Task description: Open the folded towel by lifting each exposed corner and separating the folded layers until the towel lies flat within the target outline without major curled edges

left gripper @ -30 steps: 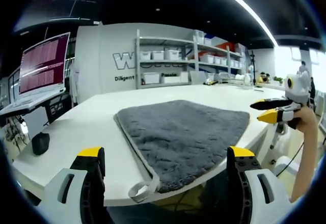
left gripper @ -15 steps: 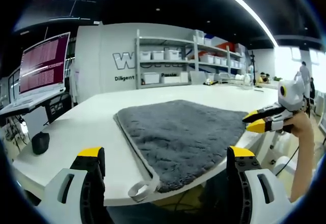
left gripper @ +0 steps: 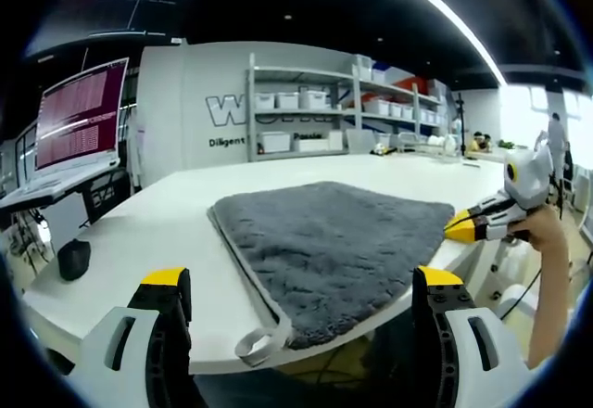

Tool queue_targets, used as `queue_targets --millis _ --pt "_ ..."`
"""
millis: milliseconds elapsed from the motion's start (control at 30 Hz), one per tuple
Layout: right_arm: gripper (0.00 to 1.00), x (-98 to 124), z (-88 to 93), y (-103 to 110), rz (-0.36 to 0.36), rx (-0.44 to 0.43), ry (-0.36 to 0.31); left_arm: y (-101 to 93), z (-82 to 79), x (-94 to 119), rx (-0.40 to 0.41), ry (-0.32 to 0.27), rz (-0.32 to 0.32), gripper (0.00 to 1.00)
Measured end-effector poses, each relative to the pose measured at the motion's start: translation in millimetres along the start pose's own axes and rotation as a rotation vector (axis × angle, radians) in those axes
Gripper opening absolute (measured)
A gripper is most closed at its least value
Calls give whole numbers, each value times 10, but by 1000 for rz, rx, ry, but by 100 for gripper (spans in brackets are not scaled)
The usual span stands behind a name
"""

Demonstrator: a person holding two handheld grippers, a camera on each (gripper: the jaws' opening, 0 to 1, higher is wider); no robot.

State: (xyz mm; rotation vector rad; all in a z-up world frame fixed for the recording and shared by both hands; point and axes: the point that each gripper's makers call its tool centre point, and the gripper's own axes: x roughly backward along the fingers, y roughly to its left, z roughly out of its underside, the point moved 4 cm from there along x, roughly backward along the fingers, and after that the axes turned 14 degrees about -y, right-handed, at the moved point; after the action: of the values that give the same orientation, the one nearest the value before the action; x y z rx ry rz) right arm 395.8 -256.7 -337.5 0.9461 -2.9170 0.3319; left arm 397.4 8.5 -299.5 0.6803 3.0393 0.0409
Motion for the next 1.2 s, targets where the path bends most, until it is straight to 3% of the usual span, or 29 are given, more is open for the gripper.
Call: queue_targets --millis 100,267,400,600,800,967,1100,1200 --pt "0 -3 -26 0 0 -12 -17 -4 -5 -1 0 -2 1 97" --pt "14 -55 -65 32 -12 -38 -36 -9 5 -7 1 2 4 97" --pt "12 -96 -42 0 9 -27 -26 -15 -1 -3 0 0 6 97" --pt "0 -76 -30 -54 31 5 -19 -6 -4 4 1 -2 3 97" --pt "0 -54 -17 -111 58 26 -6 -6 -7 3 2 -3 3 97" --pt "0 34 37 -303 171 59 31 3 -5 6 2 -4 0 97" --pt "0 87 30 -339 203 81 56 4 -2 0 2 -3 0 97" --pt "3 115 -82 -290 193 67 7 0 0 -4 2 -3 3 97"
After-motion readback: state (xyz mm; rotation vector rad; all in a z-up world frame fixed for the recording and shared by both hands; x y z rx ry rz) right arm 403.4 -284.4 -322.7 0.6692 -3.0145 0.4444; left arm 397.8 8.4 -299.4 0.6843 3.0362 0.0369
